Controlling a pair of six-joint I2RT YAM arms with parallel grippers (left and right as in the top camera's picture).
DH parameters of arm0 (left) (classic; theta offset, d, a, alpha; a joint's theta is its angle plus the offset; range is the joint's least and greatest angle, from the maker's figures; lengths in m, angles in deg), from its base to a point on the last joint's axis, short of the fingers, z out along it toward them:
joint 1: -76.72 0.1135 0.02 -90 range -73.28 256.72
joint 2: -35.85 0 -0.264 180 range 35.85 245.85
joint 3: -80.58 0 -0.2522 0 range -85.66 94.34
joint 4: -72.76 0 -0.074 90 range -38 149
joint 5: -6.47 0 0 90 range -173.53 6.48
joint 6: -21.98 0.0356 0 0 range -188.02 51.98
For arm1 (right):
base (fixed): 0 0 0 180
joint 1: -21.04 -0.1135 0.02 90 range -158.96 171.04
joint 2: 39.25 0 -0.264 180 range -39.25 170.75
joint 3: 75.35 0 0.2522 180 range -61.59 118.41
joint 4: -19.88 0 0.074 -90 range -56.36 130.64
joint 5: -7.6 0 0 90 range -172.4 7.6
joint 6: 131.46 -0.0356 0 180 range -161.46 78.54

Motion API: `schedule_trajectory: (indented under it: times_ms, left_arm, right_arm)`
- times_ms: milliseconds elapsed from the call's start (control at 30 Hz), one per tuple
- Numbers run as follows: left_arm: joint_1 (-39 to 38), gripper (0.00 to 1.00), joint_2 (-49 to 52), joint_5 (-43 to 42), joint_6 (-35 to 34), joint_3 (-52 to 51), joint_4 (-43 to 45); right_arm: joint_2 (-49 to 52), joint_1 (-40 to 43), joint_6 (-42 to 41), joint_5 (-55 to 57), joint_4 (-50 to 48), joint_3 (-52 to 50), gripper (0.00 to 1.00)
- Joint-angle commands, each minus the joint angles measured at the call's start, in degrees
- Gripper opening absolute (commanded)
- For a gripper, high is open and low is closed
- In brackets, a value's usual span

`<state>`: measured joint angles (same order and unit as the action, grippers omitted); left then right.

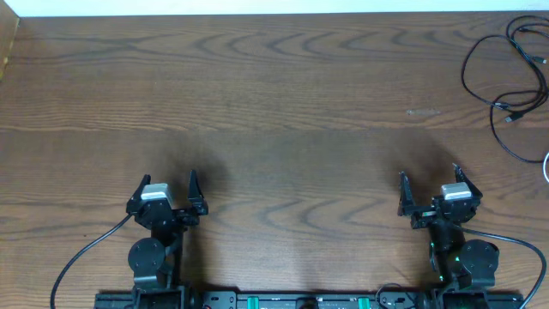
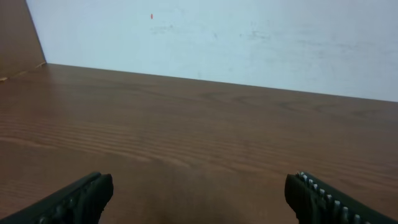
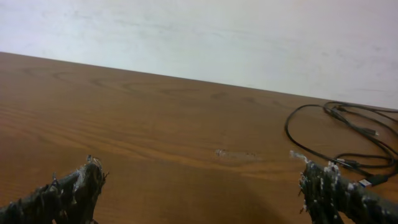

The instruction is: Untangle cables

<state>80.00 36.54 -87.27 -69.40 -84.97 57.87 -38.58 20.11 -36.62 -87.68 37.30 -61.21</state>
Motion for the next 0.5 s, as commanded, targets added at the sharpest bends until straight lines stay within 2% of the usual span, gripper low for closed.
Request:
schedule_trajectory:
  times_ms: [0,467]
  left_arm:
    - [0.28,0.93,-0.61,-0.04,0.26,-0.46,-2.71]
    - [0.28,0.93,0.72,-0.04,0.26,-0.46,-2.71]
  right_arm:
    - [-0.35,0.24,-0.07,0.22,0.26,-0.07,0.99]
    - [-0.33,0.24,-0.07,0.22,0.26,-0.07,0.99]
